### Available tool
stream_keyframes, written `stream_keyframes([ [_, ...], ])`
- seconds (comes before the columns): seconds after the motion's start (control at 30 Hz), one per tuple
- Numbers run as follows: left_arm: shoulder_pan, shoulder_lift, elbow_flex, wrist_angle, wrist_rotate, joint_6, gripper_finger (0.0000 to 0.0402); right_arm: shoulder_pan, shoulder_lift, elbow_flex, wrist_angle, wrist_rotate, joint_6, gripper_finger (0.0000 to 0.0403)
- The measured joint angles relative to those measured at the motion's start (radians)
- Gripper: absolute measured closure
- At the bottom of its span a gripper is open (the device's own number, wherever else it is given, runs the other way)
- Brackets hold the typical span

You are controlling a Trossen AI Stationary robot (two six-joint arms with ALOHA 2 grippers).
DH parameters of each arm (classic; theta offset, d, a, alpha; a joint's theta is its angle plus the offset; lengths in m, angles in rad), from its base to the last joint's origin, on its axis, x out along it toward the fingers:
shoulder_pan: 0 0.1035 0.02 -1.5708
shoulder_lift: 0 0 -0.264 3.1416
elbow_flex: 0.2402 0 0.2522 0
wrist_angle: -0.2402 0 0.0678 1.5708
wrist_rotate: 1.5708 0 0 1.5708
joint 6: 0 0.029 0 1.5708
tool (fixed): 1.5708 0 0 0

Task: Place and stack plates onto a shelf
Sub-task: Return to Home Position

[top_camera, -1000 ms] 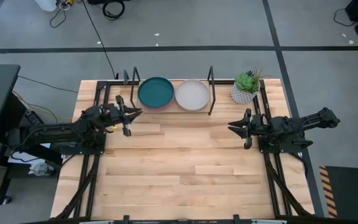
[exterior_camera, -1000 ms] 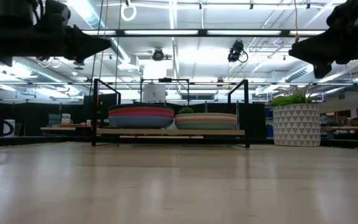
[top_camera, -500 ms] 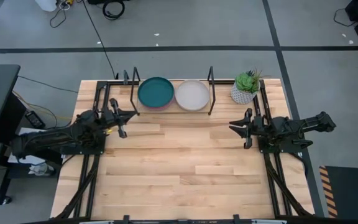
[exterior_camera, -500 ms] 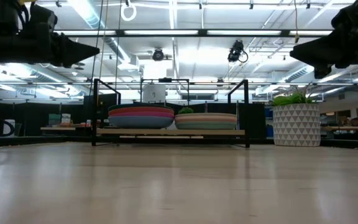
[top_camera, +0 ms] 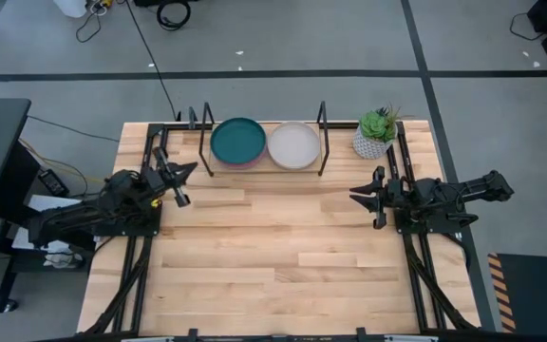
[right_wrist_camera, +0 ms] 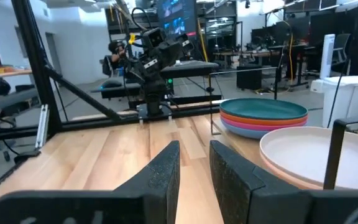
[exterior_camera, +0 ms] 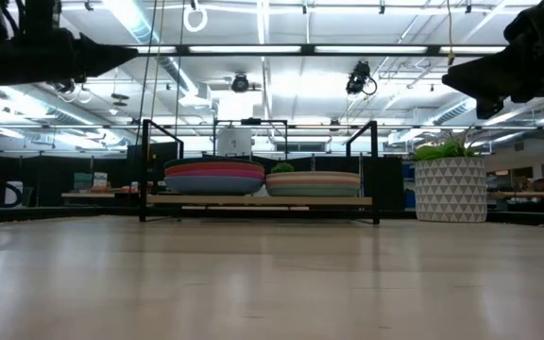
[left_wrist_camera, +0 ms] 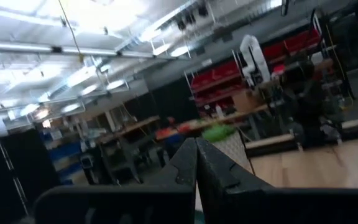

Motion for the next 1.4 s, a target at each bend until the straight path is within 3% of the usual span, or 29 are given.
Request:
stream_keyframes([
  [0.27, 0.0, -0.034, 0.0, -0.053, 0.0, -0.008, 0.0373, 0.0, 0.001, 0.0, 0.001, -0.001, 0.008, 0.0309],
  [1.4, 0.0, -0.035, -0.001, -0.04, 0.008, -0.022, 0.037, 0.0, 0.001, 0.0, 0.001, -0.001, 0.007, 0.0309],
])
